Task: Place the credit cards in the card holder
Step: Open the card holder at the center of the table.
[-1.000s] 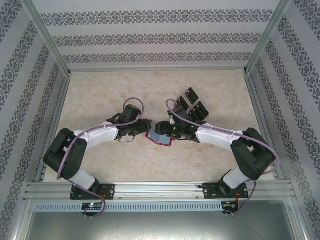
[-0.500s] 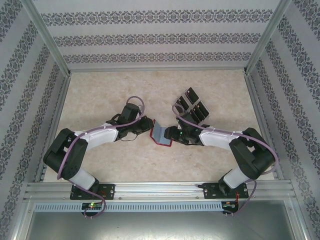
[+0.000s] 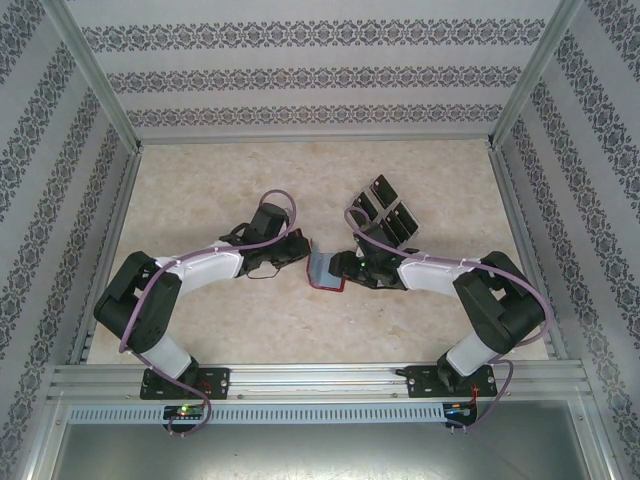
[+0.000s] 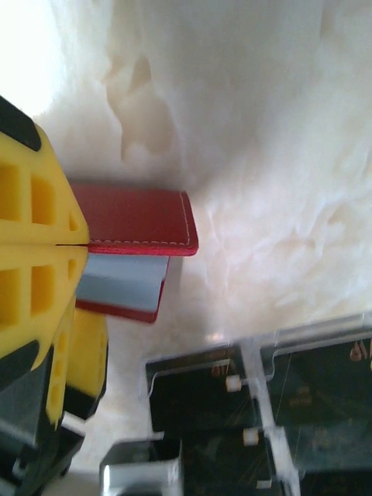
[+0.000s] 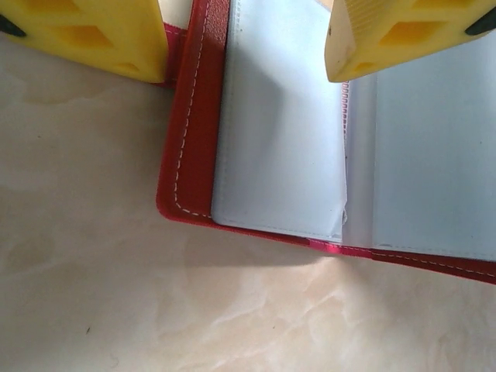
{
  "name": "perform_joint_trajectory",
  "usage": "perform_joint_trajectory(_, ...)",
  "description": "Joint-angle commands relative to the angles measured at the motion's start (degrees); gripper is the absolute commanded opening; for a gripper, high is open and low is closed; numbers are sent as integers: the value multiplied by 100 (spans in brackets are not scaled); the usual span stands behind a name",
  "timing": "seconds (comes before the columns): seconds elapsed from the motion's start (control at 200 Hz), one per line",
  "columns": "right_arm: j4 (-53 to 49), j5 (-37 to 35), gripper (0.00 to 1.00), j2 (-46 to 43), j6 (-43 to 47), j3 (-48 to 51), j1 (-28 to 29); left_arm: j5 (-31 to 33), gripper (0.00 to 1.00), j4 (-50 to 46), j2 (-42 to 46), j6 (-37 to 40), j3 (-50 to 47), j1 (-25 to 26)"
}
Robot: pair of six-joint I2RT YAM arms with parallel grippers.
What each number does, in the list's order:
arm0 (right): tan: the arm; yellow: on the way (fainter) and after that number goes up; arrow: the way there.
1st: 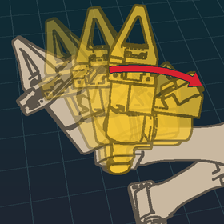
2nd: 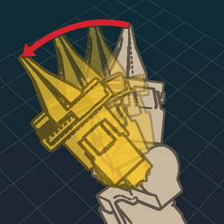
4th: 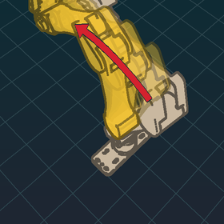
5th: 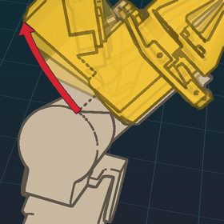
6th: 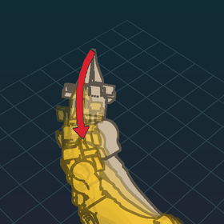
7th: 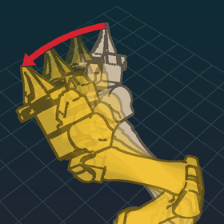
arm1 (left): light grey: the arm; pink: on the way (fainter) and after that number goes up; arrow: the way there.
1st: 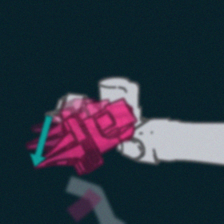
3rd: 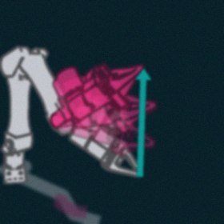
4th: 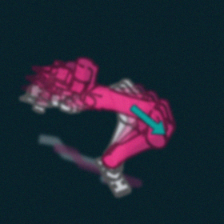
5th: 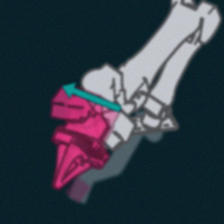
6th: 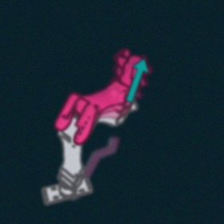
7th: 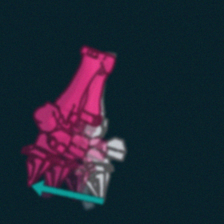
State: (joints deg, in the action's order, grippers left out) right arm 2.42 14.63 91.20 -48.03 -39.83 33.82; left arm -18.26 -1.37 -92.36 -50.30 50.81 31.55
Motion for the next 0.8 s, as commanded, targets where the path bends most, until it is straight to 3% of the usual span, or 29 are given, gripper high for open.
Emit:
perform_joint_trajectory(0.0, 40, 45, 57, 119, 40, 125, -77, 609, 0, -906, -50, 282, 88, 75)
perform_joint_trajectory(0.225, -18, 57, 57, 218, 48, 90, -121, 756, 0, -813, 40, 283, -206, 71)
perform_joint_trajectory(0.48, -13, 136, 56, 501, 108, 46, -147, -349, 0, 840, 126, 69, -354, 138)
perform_joint_trajectory(0.794, 46, 205, 55, 732, 127, 44, -183, -548, 0, 963, -40, 15, 368, 615)
